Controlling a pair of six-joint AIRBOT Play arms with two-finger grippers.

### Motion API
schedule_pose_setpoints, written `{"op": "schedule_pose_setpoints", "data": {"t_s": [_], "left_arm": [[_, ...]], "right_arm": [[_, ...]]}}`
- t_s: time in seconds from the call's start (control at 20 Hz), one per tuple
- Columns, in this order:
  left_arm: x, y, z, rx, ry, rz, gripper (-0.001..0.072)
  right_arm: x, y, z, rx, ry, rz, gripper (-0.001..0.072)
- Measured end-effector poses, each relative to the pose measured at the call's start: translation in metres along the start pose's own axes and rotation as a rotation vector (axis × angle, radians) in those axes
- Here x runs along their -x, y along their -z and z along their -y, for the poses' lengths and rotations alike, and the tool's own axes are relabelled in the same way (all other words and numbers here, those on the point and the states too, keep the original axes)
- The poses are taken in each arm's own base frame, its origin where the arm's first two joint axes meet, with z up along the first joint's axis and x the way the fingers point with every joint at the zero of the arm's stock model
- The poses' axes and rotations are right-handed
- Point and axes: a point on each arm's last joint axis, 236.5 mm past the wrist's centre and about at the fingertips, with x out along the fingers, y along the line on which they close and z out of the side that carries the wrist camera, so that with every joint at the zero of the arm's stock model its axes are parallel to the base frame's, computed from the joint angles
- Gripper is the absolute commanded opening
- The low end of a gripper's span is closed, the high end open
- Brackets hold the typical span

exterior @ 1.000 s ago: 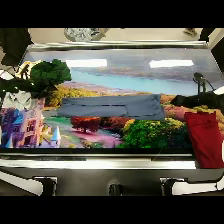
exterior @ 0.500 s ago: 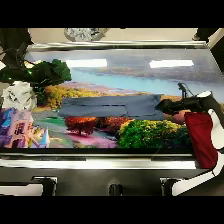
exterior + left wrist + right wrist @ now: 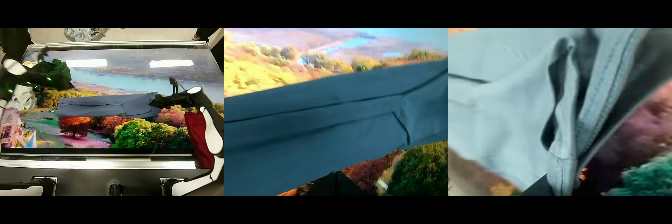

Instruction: Fold the shirts.

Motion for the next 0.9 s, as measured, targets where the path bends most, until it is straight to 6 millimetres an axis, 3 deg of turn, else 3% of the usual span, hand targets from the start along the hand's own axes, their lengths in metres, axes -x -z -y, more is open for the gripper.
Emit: {"op": "schedule_pose_setpoints", "data": {"t_s": [0.2, 0.4, 0.55, 0.9], "left_arm": [[-0.087, 0.05, 0.032, 0.003, 0.05, -0.128, 0.0035], [-0.157, 0.084, 0.082, 0.071, 0.162, -0.184, 0.0034], [-0.193, 0.095, 0.124, 0.16, 0.265, -0.186, 0.0034], [-0.253, 0.125, 0.226, 0.26, 0.472, -0.258, 0.0032]], "right_arm": [[0.048, -0.008, -0.056, 0.088, -0.02, 0.059, 0.0037], [0.104, -0.001, -0.11, 0.174, 0.0, 0.12, 0.0037], [0.139, 0.013, -0.141, 0.227, 0.029, 0.151, 0.0037], [0.193, 0.048, -0.195, 0.297, 0.048, 0.214, 0.0038]]}}
